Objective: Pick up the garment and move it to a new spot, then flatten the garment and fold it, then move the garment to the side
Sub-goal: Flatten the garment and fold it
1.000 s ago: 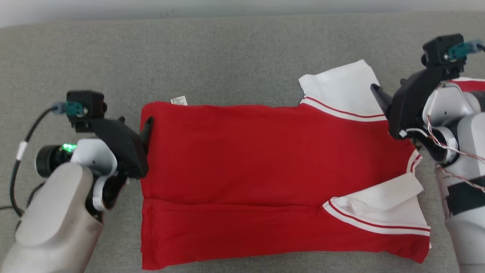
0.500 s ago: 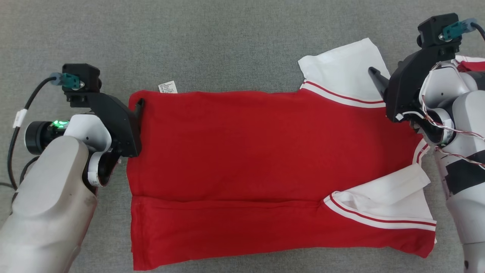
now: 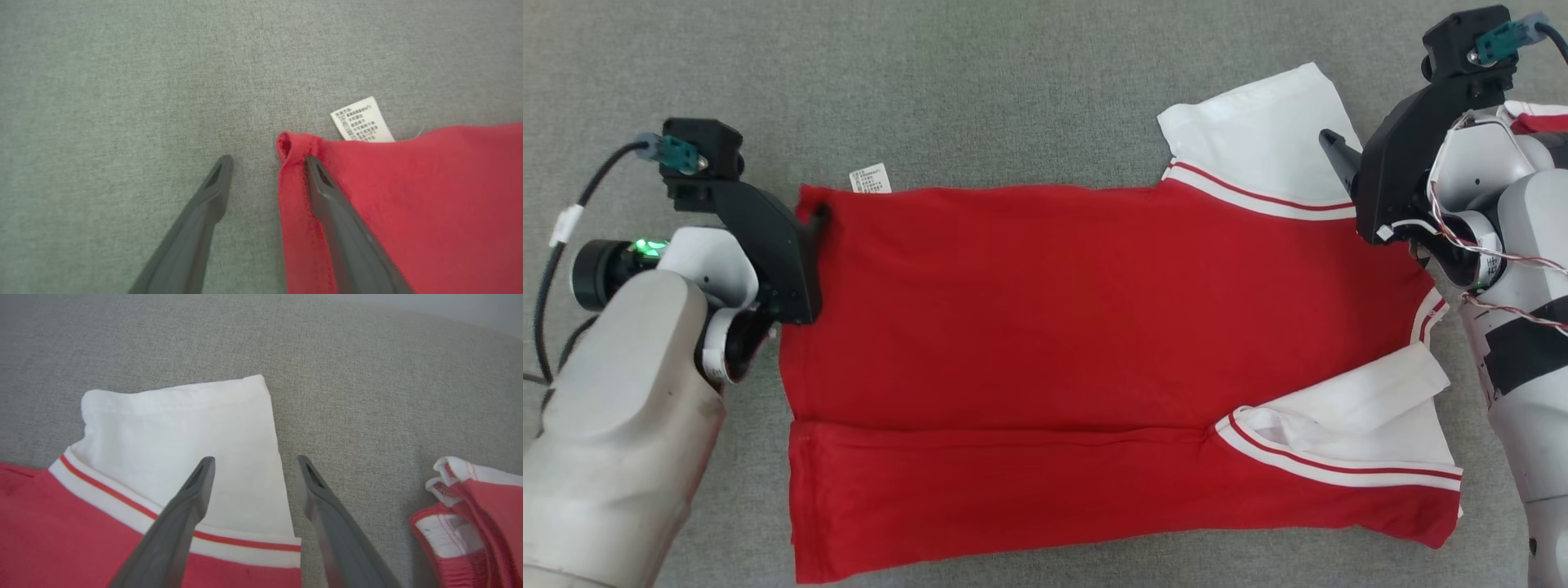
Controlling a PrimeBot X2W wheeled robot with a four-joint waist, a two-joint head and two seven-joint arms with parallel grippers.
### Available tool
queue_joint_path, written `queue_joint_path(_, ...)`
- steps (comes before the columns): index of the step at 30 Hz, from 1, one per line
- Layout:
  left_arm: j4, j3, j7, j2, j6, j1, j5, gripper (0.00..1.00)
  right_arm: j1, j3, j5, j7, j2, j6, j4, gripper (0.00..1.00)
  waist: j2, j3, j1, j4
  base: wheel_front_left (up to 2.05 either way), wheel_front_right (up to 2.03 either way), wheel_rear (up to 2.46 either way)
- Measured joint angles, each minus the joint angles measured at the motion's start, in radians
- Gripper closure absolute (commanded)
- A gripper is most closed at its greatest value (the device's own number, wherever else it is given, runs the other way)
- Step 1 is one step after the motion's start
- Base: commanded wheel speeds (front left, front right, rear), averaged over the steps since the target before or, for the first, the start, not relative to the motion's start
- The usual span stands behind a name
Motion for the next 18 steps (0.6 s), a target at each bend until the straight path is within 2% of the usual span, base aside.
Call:
queue_joint_path(9, -0.03, 0.008, -0.02, 0.015, -0.01, -0.032, -0.009, 1.0, -0.104, -0.035, -0.028, -0.037, -0.011, 0.0, 0.071, 0.0, -0.0001, 0.055, 0.0, 0.006, 0.0, 0.0, 0.0)
queue_joint_path(18, -0.138, -0.006, -0.062, 0.035, -0.01, -0.012, 0.012, 1.0, -0.153, -0.028, -0.058, -0.068, 0.021, 0.0, 0.148, 0.0, -0.0001, 0.111, 0.0, 0.037, 0.0, 0.0, 0.0)
